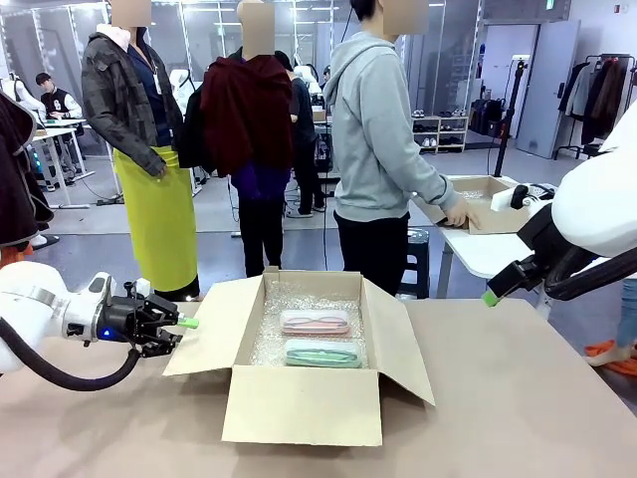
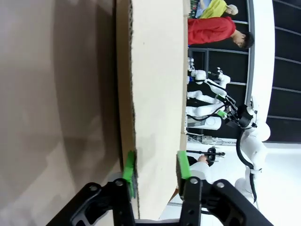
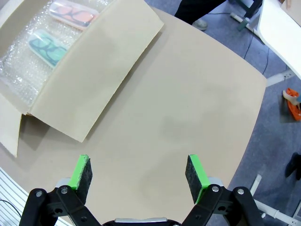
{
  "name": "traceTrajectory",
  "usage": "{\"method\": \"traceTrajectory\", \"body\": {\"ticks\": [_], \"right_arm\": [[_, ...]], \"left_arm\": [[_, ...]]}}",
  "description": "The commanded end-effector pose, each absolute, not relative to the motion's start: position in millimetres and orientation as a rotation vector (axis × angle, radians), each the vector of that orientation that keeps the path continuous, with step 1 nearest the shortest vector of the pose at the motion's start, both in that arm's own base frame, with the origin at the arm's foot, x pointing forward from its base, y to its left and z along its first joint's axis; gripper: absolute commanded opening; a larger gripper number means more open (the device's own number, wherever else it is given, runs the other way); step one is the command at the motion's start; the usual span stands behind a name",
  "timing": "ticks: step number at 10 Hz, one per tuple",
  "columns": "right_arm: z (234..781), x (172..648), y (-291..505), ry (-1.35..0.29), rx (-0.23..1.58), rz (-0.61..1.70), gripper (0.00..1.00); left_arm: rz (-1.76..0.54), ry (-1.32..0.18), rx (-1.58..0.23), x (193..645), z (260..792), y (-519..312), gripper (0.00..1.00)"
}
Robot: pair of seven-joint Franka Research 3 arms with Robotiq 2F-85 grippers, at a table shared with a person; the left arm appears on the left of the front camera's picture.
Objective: Pack the glasses set securely to prepare it for shipping.
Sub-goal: Position the Package Box on the left side of the table.
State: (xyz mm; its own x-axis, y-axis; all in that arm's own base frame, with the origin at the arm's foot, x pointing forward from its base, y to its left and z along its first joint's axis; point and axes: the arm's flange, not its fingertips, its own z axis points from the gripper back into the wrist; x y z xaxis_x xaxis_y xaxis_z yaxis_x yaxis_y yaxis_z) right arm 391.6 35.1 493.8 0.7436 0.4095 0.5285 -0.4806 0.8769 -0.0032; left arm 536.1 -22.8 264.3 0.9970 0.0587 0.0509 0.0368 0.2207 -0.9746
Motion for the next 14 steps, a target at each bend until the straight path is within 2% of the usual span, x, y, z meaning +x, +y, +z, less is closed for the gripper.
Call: {"method": "traceTrajectory", "body": {"ticks": [1, 2, 7, 14], "right_arm": [[495.7, 389.4, 37.8, -0.538, 0.137, 0.467, 1.0], [495.7, 389.4, 37.8, -0.538, 0.137, 0.467, 1.0], [495.7, 389.4, 37.8, -0.538, 0.137, 0.467, 1.0], [495.7, 389.4, 37.8, -0.538, 0.137, 0.467, 1.0]], "left_arm": [[-0.02, -0.099, -1.431, 538.2, 264.4, -20.0, 0.03], [-0.027, -0.1, -1.432, 537.2, 265.3, -19.5, 0.0], [-0.083, -0.076, -1.45, 532.9, 276.1, -30.2, 0.0], [-0.044, -0.07, -1.424, 534.7, 273.7, -25.0, 0.02]]}}
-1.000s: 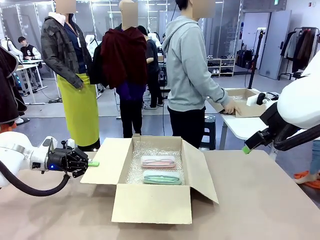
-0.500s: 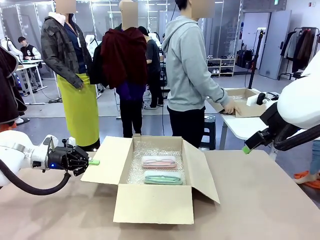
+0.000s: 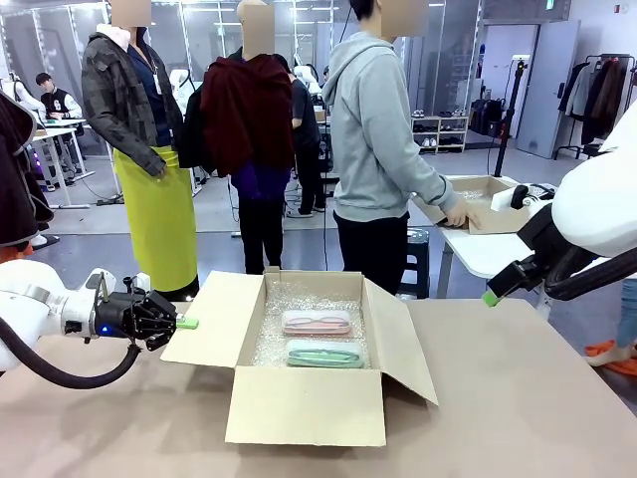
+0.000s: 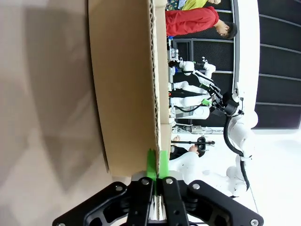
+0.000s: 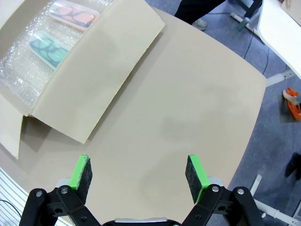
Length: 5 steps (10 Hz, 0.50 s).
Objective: Pack the glasses set securely to prepare it for shipping.
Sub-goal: Position the Package Box on the left side of the table.
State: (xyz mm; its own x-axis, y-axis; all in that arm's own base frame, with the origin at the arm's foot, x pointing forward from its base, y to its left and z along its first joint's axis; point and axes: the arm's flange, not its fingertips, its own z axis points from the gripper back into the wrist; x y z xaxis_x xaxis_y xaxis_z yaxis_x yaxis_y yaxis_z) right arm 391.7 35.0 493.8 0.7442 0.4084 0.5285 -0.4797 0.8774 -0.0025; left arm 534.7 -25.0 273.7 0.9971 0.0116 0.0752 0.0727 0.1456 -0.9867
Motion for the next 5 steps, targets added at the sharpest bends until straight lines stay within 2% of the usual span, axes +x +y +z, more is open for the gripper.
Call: {"method": "traceTrajectory", "body": {"ticks": [1, 5], "right_arm": [[495.7, 389.4, 37.8, -0.538, 0.137, 0.467, 1.0], [495.7, 389.4, 37.8, -0.538, 0.137, 0.467, 1.0]], "left_arm": [[-0.033, -0.047, -1.421, 540.3, 274.3, -9.3, 0.02], [-0.006, -0.02, -1.433, 547.1, 280.2, 63.2, 0.02]]}}
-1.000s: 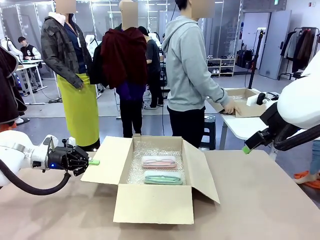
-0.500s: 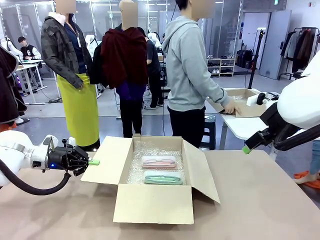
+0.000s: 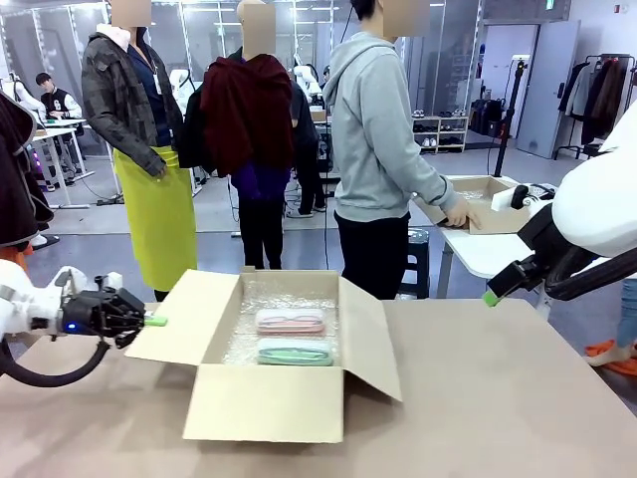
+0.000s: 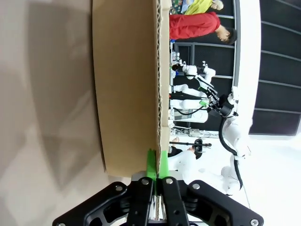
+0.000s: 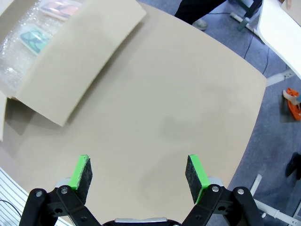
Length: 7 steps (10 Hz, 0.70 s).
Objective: Pack the glasses set securely to prepare it for shipping.
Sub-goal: Position the Package Box on the left side of the table.
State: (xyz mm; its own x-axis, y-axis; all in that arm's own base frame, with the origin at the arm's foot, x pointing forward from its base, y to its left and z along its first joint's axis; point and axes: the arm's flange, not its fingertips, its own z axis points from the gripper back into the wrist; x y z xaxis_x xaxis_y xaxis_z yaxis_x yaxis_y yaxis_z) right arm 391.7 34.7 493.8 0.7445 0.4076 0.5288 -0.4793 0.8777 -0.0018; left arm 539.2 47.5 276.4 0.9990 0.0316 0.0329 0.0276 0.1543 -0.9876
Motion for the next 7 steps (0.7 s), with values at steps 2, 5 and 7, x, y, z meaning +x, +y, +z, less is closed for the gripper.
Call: {"method": "traceTrajectory", "body": {"ticks": [2, 5, 7], "right_arm": [[495.7, 389.4, 37.8, -0.538, 0.137, 0.467, 1.0], [495.7, 389.4, 37.8, -0.538, 0.137, 0.467, 1.0], [495.7, 389.4, 37.8, -0.538, 0.137, 0.467, 1.0]], "left_arm": [[-0.002, -0.029, -1.429, 542.3, 284.8, 105.8, 0.02], [-0.014, -0.025, -1.434, 528.3, 283.6, 181.0, 0.02], [0.021, -0.02, -1.464, 519.2, 284.7, 234.2, 0.02]]}}
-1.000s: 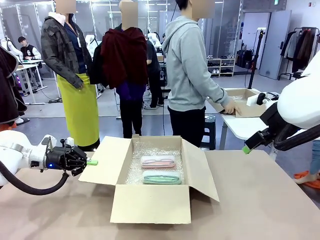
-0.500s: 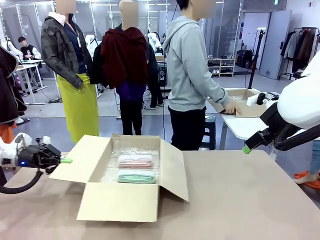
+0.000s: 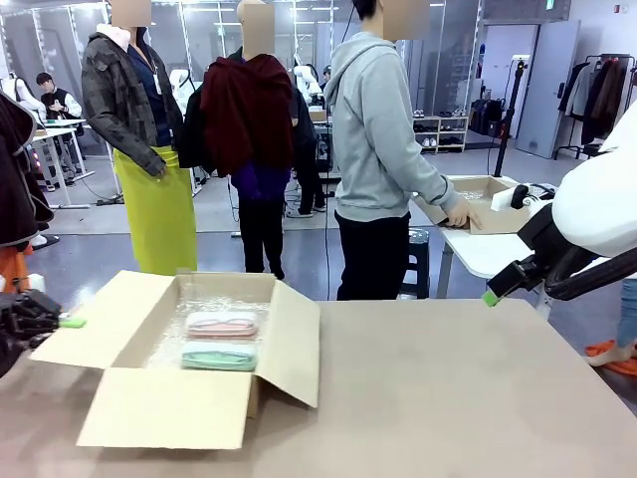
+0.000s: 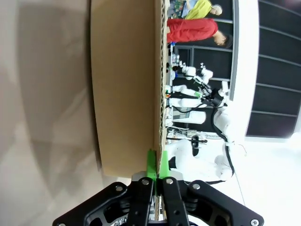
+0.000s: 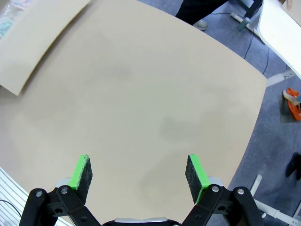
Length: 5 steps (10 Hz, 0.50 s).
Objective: Pack the glasses set securely to prepare it for shipping.
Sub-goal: Position the Package Box on the left side of the table.
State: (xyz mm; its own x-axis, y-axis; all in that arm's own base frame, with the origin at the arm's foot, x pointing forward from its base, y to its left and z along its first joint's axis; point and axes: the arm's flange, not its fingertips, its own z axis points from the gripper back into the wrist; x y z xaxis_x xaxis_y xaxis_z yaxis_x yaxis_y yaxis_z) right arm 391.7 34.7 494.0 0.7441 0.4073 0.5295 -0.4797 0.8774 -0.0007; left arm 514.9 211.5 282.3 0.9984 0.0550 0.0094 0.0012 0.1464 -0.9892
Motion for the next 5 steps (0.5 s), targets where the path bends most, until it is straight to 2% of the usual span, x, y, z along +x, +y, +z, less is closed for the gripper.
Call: {"method": "traceTrajectory", "body": {"ticks": [1, 5], "right_arm": [[495.7, 389.4, 37.8, -0.538, 0.137, 0.467, 1.0], [495.7, 389.4, 37.8, -0.538, 0.137, 0.467, 1.0]], "left_arm": [[0.023, -0.02, -1.457, 514.2, 285.5, 257.6, 0.02], [0.058, -0.04, -1.42, 498.4, 293.5, 336.8, 0.02]]}}
